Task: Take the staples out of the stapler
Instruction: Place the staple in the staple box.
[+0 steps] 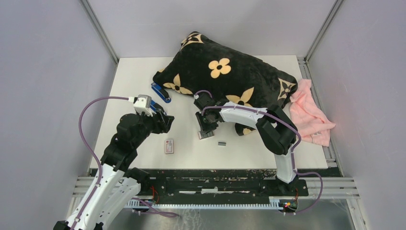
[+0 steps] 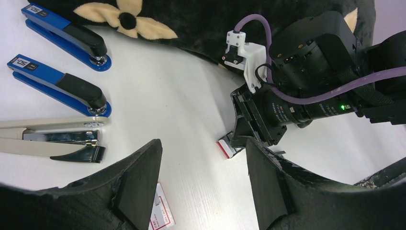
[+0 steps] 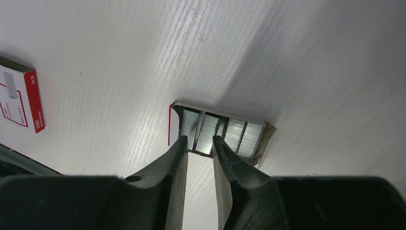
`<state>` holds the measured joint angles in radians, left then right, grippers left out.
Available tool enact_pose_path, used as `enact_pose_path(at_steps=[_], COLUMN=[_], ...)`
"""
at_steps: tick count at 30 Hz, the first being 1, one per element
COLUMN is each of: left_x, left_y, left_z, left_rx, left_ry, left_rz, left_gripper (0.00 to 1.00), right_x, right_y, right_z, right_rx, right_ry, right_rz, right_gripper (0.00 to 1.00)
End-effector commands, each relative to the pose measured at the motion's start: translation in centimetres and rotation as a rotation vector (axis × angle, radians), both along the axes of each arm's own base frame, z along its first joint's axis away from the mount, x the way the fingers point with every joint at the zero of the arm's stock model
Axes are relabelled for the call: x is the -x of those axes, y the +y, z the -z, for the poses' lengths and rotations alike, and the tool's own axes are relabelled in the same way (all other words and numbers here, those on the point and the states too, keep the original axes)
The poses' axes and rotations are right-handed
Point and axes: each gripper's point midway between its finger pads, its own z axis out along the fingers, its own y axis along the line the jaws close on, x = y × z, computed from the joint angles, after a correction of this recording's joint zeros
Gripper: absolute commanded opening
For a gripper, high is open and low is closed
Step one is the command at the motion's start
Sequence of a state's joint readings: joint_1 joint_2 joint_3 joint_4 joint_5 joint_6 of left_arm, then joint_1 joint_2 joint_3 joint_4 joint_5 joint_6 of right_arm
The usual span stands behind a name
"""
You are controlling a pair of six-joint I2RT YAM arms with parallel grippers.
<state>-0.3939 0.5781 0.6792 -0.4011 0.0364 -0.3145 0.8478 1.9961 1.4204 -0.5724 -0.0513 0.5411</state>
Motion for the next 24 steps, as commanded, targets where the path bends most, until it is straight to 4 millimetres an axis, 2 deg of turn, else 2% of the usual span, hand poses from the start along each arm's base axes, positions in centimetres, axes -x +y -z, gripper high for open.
enact_pose_path(at_steps=[1,24], left_x=[-0.49,-0.51], left_y=[-0.18,-0.18], left_z=[-1.09,-1.09], left_rx=[-0.011,-0.010], left_ry=[-0.062,-0.063], left_rz=[0.021,0.021], left_gripper=[0.72,0.72], right_x=[-0.37,-0.01], right_y=[0.16,0.60], right_z=[0.26,0.34], right_rx=[-0.003,-0.024], right_ry=[-0.005,0.019], right_rz=[0.004,-0.007], right_gripper=[0.32,0.31])
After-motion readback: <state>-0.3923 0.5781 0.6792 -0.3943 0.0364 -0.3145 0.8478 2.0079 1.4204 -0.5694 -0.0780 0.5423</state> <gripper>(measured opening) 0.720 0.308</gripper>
